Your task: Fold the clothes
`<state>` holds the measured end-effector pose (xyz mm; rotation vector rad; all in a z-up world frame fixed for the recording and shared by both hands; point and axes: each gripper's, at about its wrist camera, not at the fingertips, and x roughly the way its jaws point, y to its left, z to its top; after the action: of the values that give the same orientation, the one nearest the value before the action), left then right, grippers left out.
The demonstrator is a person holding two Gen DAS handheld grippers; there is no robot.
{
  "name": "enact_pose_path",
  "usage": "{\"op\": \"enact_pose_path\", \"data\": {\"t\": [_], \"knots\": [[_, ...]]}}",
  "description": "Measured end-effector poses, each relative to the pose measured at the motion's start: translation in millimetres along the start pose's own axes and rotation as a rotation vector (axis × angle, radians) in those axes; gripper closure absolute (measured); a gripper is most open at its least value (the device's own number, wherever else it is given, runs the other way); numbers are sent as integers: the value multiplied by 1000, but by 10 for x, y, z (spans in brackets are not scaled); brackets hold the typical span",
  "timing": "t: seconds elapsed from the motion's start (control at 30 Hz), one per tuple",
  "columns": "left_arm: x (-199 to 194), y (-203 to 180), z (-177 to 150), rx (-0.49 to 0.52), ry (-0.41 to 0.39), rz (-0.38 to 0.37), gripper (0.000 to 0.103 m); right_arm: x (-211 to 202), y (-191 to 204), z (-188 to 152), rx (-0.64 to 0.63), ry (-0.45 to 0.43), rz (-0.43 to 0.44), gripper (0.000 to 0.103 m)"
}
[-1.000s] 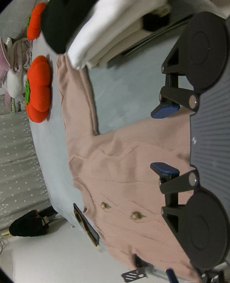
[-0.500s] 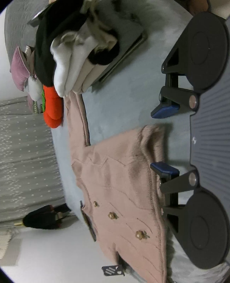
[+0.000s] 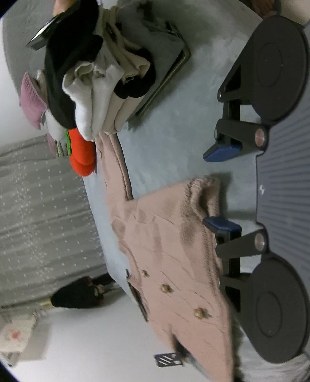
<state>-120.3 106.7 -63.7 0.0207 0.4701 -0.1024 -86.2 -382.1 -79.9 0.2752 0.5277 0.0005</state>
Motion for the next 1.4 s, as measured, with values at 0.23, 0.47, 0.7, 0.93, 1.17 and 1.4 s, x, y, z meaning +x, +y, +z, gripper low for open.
{"op": "enact_pose_path", "data": {"t": [0.23, 0.47, 0.7, 0.93, 1.17, 1.4], "knots": [[-197, -45, 101, -41, -116, 57, 92, 83, 163, 92, -102, -9, -78, 94], [-118, -11, -120, 51, 10, 85, 93, 75, 159, -48, -332, 57, -113, 95], [-312, -48, 28, 102, -24, 32, 84, -122, 149, 19, -316, 49, -52, 93], [-378, -170, 388, 66, -117, -63, 52, -301, 254, 274, -203, -29, 67, 70], [245, -650, 611, 113, -77, -167, 46, 240, 724, 415, -193, 9, 137, 70], [505, -634, 203, 169, 18, -165, 41, 630, 654, 102, -206, 151, 107, 71]]}}
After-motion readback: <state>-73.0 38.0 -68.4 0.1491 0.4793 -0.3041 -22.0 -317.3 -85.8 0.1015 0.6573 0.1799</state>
